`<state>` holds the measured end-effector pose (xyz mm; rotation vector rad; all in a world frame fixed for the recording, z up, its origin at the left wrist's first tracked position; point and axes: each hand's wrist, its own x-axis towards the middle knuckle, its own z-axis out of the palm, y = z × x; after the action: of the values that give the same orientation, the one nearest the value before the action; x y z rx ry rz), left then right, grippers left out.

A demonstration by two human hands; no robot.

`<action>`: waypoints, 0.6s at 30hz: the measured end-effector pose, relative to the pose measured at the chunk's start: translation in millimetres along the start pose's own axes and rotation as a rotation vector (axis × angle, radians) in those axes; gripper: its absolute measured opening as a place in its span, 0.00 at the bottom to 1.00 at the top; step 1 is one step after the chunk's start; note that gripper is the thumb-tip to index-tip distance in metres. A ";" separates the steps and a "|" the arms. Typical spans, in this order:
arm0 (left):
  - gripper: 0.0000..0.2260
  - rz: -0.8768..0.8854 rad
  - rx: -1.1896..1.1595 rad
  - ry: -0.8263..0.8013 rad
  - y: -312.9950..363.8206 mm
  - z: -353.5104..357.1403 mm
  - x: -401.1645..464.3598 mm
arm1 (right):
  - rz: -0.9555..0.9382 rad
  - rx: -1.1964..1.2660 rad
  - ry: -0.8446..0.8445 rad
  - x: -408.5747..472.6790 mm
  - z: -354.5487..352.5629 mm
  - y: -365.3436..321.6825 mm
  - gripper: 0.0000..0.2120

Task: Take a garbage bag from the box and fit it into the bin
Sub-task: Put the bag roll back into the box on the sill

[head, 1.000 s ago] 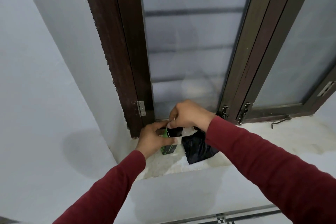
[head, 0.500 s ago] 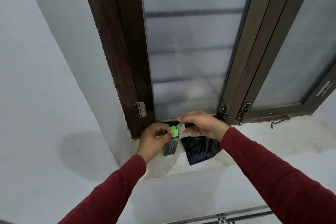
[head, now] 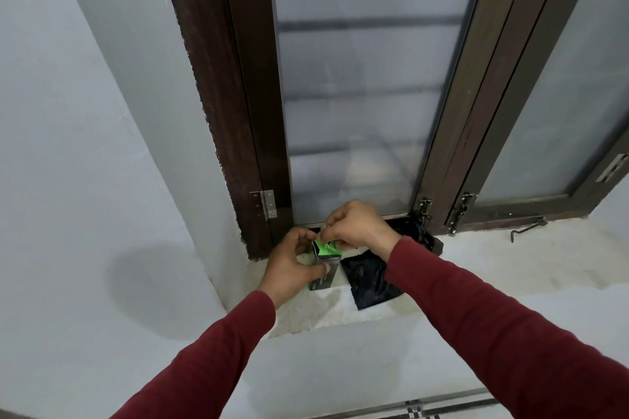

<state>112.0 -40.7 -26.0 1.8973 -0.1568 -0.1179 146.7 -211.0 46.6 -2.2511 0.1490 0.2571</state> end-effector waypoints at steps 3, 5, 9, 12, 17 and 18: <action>0.30 -0.030 -0.028 0.010 -3.2 3.5 2.4 | -0.093 -0.270 0.061 -1.7 7.7 -5.0 0.11; 0.29 -0.038 -0.033 0.020 -6.3 5.8 3.8 | -0.122 -0.319 0.100 -2.9 12.1 -4.3 0.11; 0.27 -0.032 -0.039 0.026 -11.8 9.2 7.5 | -0.129 -0.316 0.119 -3.0 11.1 0.7 0.13; 0.25 -0.025 -0.039 0.018 -17.8 13.6 9.5 | -0.129 -0.241 0.134 -5.9 9.2 7.6 0.16; 0.25 -0.033 0.063 -0.006 -34.0 21.0 10.0 | -0.157 -0.206 0.228 -13.5 16.3 21.2 0.09; 0.26 -0.047 0.085 -0.022 -36.9 22.3 9.5 | -0.168 -0.204 0.228 -14.8 18.1 23.2 0.07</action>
<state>119.7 -51.2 -68.2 1.9853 -0.1340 -0.1666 125.3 -211.5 21.5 -2.4759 0.0541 -0.0785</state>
